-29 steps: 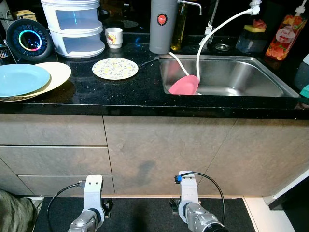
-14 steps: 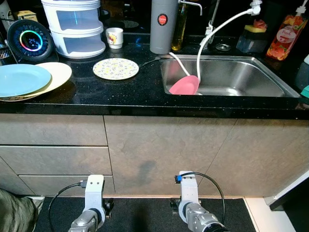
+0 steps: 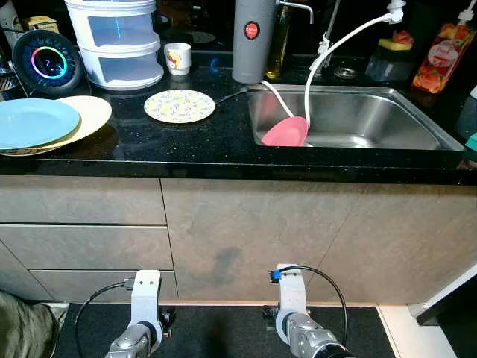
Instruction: Kitchen organization
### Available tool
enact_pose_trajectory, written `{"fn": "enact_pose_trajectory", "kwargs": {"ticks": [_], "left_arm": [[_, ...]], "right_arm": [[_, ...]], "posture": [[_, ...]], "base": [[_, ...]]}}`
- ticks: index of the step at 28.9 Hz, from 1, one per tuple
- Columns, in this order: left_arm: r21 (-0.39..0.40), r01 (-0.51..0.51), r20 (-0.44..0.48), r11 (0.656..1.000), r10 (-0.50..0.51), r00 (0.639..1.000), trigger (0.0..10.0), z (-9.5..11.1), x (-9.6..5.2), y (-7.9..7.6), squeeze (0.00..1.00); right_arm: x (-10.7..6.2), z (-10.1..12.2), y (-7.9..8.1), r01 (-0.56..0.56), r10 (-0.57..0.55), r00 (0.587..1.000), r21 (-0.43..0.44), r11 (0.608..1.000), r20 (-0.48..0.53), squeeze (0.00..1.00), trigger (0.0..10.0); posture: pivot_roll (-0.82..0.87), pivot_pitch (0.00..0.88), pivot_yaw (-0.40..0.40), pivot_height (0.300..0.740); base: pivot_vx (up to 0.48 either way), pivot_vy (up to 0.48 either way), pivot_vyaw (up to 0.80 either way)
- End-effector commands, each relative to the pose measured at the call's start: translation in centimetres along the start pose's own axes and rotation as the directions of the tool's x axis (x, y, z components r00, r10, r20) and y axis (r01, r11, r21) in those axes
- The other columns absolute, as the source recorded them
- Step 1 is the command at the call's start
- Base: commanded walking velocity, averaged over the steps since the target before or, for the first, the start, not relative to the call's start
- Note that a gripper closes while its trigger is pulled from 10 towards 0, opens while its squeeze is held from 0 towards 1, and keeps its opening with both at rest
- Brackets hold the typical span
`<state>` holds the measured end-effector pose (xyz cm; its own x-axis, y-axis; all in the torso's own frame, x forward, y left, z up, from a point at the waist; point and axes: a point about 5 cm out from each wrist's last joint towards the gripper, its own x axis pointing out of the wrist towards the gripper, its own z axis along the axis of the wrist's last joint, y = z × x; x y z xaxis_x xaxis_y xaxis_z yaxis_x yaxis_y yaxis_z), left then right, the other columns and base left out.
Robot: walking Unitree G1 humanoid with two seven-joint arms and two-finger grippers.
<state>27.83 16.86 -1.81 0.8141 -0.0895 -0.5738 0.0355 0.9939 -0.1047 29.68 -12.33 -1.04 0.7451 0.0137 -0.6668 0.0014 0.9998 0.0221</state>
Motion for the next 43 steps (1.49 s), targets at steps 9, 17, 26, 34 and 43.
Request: {"fn": "enact_pose_trajectory", "kwargs": {"ticks": [9,17,26,34,43], "left_arm": [[0.004,0.007,-0.038,1.000,-0.007,0.999,10.0,-0.8,-0.1,-0.2,0.00],[0.006,0.008,-0.039,1.000,-0.007,0.999,10.0,-0.7,-0.1,-0.2,0.00],[0.024,-0.037,-0.012,0.999,0.037,0.999,10.0,-0.3,-0.3,1.3,0.00],[0.090,-0.044,-0.062,0.995,0.050,0.997,10.0,-3.6,-2.1,3.4,0.00],[0.095,-0.059,-0.059,0.994,0.065,0.996,10.0,-3.8,-2.5,4.1,0.00]], "right_arm": [[0.0,-0.8,-0.2,0.008,-0.008,0.999,0.017,1.000,-0.036,0.00,10.0],[0.0,-0.8,-0.1,0.007,-0.007,0.999,0.020,1.000,-0.038,0.00,10.0],[0.0,-0.8,-0.2,0.015,-0.014,0.999,0.031,0.999,-0.041,0.00,10.0],[-0.1,-1.1,-0.3,0.014,-0.012,0.999,0.039,0.999,-0.050,0.00,10.0],[-0.1,-1.0,-0.2,0.011,-0.009,0.999,0.039,0.999,-0.052,0.00,10.0]], "posture": [[0.05,0.124,-0.016,0.740],[0.05,0.125,-0.014,0.740],[0.05,0.131,-0.017,0.740],[0.06,0.138,-0.026,0.740],[0.06,0.137,-0.025,0.740]], "base": [[0.000,0.000,0.00],[0.000,0.000,0.00],[0.000,0.000,0.00],[0.000,0.000,0.00],[0.000,0.000,0.00]]}}
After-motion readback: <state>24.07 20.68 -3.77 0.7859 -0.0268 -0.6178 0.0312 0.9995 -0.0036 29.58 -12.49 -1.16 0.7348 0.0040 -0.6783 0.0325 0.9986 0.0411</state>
